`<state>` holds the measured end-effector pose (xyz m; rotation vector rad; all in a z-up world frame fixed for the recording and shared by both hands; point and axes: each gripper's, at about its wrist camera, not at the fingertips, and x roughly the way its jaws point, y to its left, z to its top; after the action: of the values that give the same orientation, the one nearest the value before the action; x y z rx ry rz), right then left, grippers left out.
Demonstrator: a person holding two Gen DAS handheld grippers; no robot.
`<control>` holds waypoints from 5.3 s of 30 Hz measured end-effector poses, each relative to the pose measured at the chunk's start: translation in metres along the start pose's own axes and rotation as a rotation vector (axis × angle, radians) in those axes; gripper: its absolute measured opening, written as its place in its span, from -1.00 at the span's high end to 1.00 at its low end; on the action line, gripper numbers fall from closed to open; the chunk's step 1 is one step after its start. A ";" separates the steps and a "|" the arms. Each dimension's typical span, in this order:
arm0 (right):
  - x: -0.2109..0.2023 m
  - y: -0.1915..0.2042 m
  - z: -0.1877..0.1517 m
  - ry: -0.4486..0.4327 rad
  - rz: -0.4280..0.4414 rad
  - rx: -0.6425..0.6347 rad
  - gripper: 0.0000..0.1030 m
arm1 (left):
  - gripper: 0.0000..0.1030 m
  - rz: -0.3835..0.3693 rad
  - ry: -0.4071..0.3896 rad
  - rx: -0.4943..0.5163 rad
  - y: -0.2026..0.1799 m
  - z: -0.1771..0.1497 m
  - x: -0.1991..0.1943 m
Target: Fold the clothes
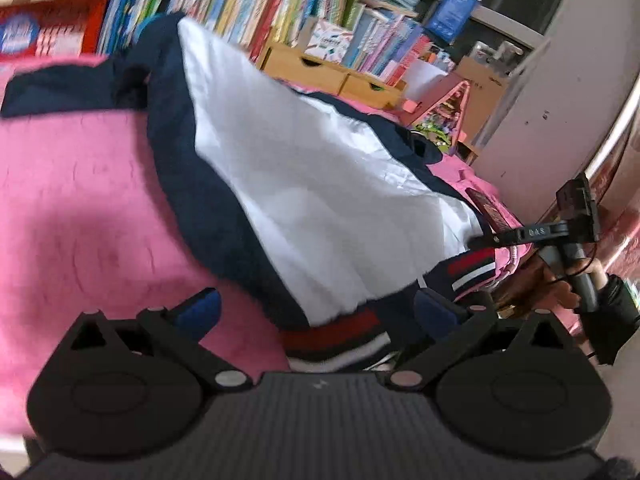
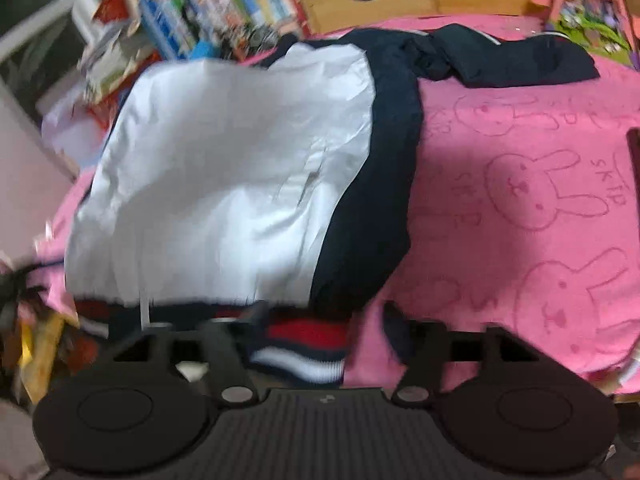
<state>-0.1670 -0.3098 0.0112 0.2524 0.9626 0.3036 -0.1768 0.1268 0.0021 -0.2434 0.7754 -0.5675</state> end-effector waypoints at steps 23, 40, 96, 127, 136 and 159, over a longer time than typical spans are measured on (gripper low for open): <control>-0.012 0.021 -0.009 0.022 -0.069 -0.077 0.44 | 0.03 0.147 0.123 0.078 -0.023 -0.009 0.011; -0.007 0.119 -0.030 -0.449 -0.138 -0.883 -0.92 | -1.00 0.228 -0.033 0.627 -0.120 0.005 0.055; 0.173 0.118 0.099 -0.218 -0.100 -0.293 -1.00 | -0.47 0.352 -0.209 -0.378 0.120 0.137 0.118; 0.168 0.103 0.104 -0.251 -0.062 -0.208 -1.00 | -1.00 0.498 -0.217 -0.566 0.204 0.176 0.130; 0.167 0.096 0.106 -0.263 -0.037 -0.168 -1.00 | 0.98 0.444 -0.488 -0.607 0.209 0.198 0.078; 0.167 0.098 0.106 -0.259 -0.049 -0.174 -1.00 | 0.96 0.392 -0.273 -0.592 0.221 0.194 0.152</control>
<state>-0.0033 -0.1663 -0.0249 0.1058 0.6809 0.2999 0.1362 0.2238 -0.0432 -0.6824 0.6847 0.0800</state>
